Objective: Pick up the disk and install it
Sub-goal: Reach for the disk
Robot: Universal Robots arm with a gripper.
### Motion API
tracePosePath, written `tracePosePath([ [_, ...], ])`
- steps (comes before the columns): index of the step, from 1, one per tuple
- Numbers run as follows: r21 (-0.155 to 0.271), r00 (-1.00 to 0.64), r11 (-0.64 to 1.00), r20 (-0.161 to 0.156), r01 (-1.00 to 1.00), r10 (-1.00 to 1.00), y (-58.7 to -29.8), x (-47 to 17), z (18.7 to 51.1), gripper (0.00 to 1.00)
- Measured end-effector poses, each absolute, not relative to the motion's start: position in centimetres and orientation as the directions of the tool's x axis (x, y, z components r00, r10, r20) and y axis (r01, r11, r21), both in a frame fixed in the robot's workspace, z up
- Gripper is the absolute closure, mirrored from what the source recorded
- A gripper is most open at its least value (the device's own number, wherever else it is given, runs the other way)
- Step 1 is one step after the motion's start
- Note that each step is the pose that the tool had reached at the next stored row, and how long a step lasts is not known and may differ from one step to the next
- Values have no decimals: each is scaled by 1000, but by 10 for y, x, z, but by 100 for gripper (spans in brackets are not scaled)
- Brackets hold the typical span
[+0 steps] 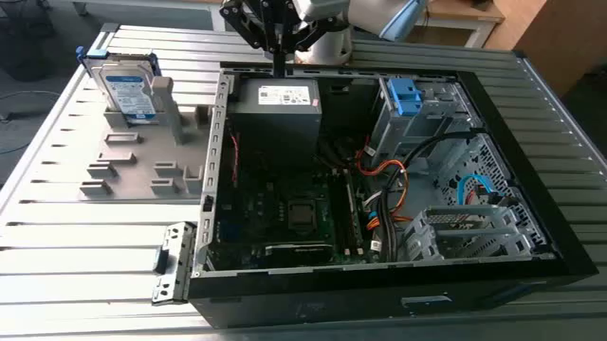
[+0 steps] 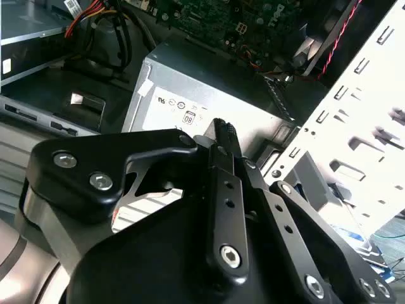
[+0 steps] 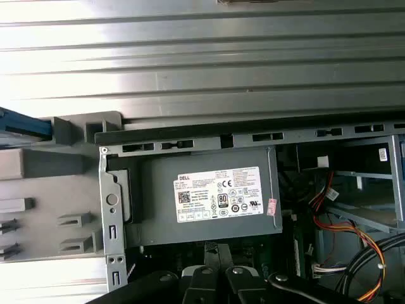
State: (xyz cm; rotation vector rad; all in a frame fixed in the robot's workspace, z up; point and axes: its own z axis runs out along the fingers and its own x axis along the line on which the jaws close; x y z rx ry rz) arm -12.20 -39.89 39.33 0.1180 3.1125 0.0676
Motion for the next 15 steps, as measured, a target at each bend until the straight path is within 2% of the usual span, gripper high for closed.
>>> tracePosePath([
  [15,44,-997,996,-25,75,76,-399,-130,393,89],
])
